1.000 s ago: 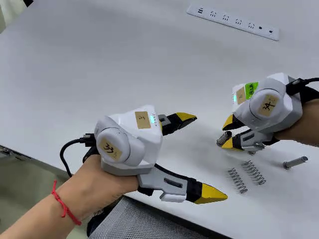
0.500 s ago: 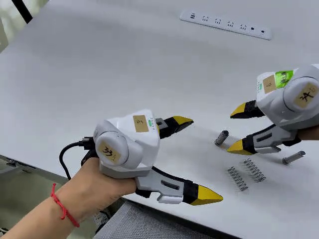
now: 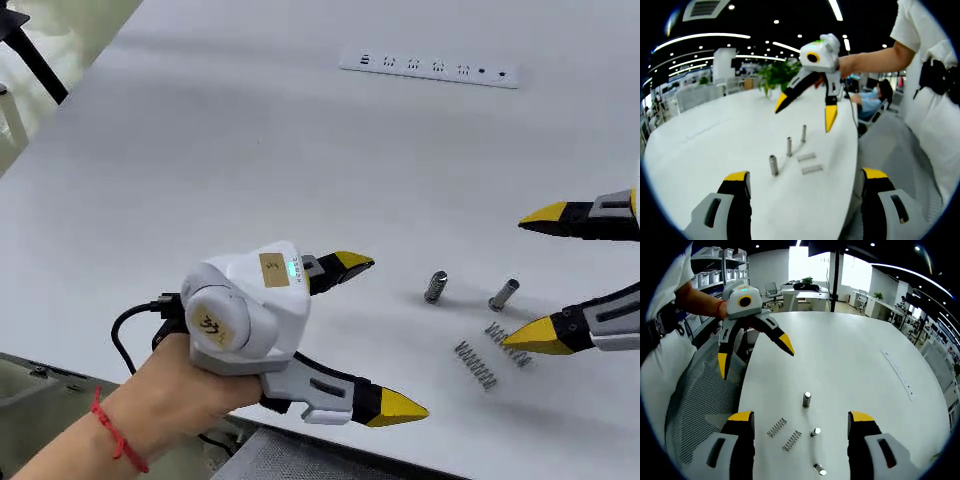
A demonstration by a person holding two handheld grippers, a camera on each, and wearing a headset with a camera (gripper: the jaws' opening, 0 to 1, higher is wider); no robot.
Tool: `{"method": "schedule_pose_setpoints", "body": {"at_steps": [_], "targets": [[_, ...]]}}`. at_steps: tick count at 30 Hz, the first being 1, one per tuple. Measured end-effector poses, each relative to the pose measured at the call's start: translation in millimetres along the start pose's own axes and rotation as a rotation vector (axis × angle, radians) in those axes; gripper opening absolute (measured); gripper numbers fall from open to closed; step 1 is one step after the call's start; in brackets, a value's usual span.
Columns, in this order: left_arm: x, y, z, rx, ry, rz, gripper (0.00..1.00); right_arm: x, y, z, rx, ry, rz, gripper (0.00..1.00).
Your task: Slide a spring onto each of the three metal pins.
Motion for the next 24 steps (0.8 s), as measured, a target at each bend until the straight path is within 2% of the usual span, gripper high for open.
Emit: {"method": "schedule_pose_setpoints", "body": {"at_steps": [7, 9, 11, 16, 20, 24], "targets": [[2.3, 3.6, 4.3, 0.059, -0.083, 0.015, 0.89, -31.7, -12.0, 15.9, 0.015, 0.068, 0.033, 0.88], [3.2, 2.4, 5.7, 0.066, -0.11, 0.017, 0.86, -40.9, -13.2, 24.1, 0.032, 0.106, 0.049, 0.89], [5.1, 2.3, 8.2, 0.098, -0.144, 0.022, 0.86, -48.8, -14.7, 36.3, 0.053, 0.118, 0.065, 0.89], [16.1, 7.8, 12.1, 0.185, -0.234, 0.055, 0.8, -65.3, -18.4, 72.1, 0.103, 0.1, 0.099, 0.9], [30.3, 13.2, 8.9, 0.203, -0.265, 0.083, 0.71, -76.4, -26.1, 85.1, 0.141, 0.106, 0.131, 0.9], [48.0, 15.7, 12.9, 0.272, -0.331, 0.102, 0.62, -84.4, -33.3, 95.8, 0.17, 0.106, 0.149, 0.9]]}}
Point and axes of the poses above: the centre of the closed fingertips' face, and the gripper's own axes: x roughly forward along the fingers, y roughly to its right, z roughly out of its underside, the point moved 3 cm from there along -x, roughly backward along the fingers, and after that the axes turned 9 degrees about -x, right-handed, at the moved point
